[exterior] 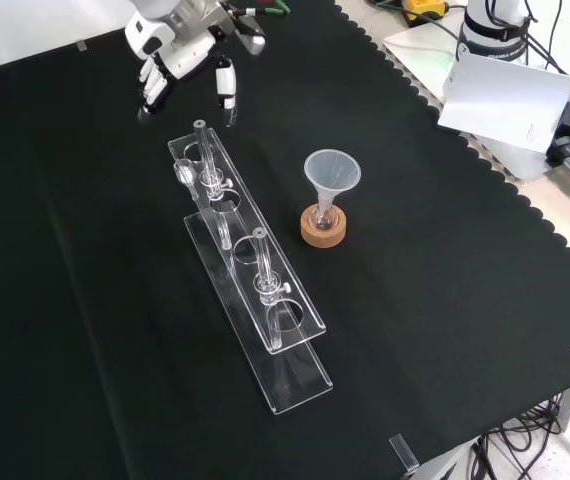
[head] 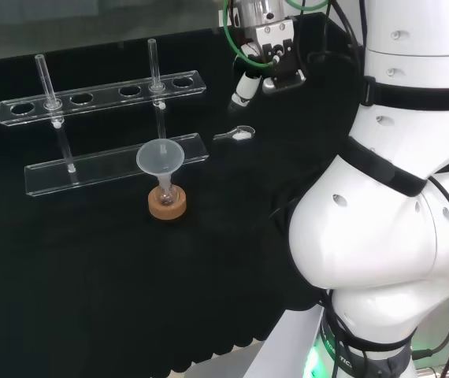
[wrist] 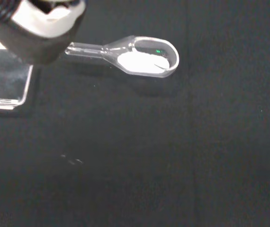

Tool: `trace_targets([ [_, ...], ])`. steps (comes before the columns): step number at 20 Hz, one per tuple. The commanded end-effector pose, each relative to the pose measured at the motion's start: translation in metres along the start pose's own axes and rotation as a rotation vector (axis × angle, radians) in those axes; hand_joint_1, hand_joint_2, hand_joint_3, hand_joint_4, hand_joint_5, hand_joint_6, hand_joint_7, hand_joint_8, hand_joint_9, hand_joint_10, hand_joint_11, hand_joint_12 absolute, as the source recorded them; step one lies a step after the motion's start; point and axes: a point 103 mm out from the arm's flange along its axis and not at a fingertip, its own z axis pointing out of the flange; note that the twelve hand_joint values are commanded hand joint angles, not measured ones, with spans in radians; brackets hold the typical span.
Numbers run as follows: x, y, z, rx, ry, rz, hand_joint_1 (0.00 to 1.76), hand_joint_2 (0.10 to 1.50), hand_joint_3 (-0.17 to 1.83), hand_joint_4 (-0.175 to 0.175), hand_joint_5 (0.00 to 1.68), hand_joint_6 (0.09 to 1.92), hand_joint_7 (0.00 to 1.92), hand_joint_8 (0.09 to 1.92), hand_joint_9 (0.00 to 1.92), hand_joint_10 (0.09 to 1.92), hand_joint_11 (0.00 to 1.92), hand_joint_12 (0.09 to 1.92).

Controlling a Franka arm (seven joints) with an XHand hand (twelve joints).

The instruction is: Pick up the weighing funnel.

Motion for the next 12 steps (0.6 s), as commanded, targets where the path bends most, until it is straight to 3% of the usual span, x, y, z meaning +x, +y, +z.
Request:
trace_targets([
  [1, -0.007, 0.021, 0.022, 0.018, 0.005, -0.006, 0.88, 0.60, 0.54, -0.051, 0.48, 0.09, 0.33, 0.69, 0.56, 0.60, 0.34, 1.35],
  [12, -0.015, 0.046, 0.059, 0.017, 0.029, -0.025, 0.92, 0.57, 0.60, -0.046, 0.57, 0.09, 0.39, 0.70, 0.61, 0.59, 0.38, 1.34],
])
